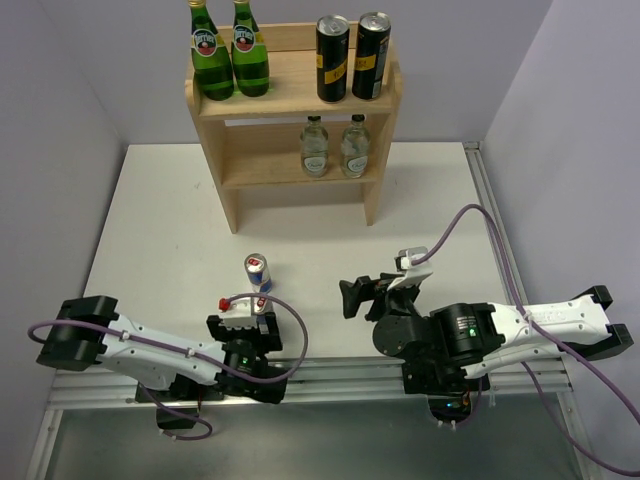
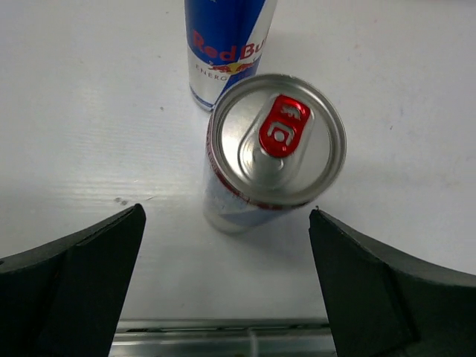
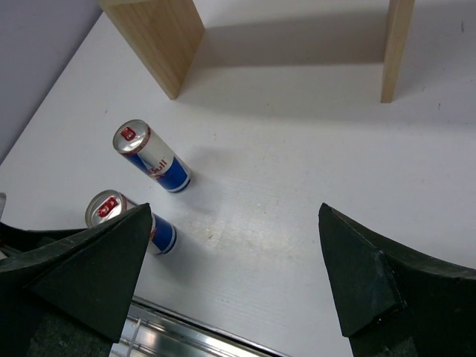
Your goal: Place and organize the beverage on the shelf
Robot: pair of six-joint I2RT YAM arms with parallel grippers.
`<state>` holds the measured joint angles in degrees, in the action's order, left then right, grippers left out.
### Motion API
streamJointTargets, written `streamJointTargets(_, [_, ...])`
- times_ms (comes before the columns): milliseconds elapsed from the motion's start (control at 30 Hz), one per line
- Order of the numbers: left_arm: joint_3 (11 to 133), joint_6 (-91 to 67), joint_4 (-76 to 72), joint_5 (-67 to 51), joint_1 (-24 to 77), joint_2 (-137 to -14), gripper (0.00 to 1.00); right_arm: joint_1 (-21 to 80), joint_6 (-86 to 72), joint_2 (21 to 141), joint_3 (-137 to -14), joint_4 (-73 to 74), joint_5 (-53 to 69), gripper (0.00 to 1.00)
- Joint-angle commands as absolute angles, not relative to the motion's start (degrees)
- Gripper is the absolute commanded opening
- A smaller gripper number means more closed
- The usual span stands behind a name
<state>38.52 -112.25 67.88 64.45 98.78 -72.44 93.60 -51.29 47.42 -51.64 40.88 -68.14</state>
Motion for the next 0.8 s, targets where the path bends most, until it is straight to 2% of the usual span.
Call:
streamJointTargets(0, [35.3,-107.1,48.3,69.3,94.9,-69.5,0.99,94.0,-54.1,46.4,-50.9,42.2,-70.7,1.0])
streamJointTargets(133, [30.9,-97.3,37.0,69.7,91.8,-65.7,0.99,94.0,-55.2,46.1,-50.3,43.5,-70.8,1.0])
streamJointTargets(233, [26.1,-80.5,22.3,67.5,88.3,-63.4,0.99,94.0,-56.6,45.9,-49.7,44.6,-71.1,1.0])
streamJointTargets(300, [24.5,-76.7,15.4,66.7,86.1,-63.0,0.99,94.0,-57.5,45.7,-49.6,45.3,-71.2,1.0])
streamJointTargets(533, [21.6,-70.5,7.3,65.0,81.4,-66.1,0.99,94.0,-60.0,44.7,-48.5,47.2,-71.5,1.0])
streamJointTargets(667, [21.1,-71.3,6.5,65.2,80.8,-67.9,0.95,94.0,-61.5,43.8,-47.6,47.9,-71.6,1.0])
streamJointTargets(767, [21.0,-71.4,6.0,65.0,80.2,-69.6,0.88,94.0,-61.9,43.2,-47.1,48.1,-71.5,1.0])
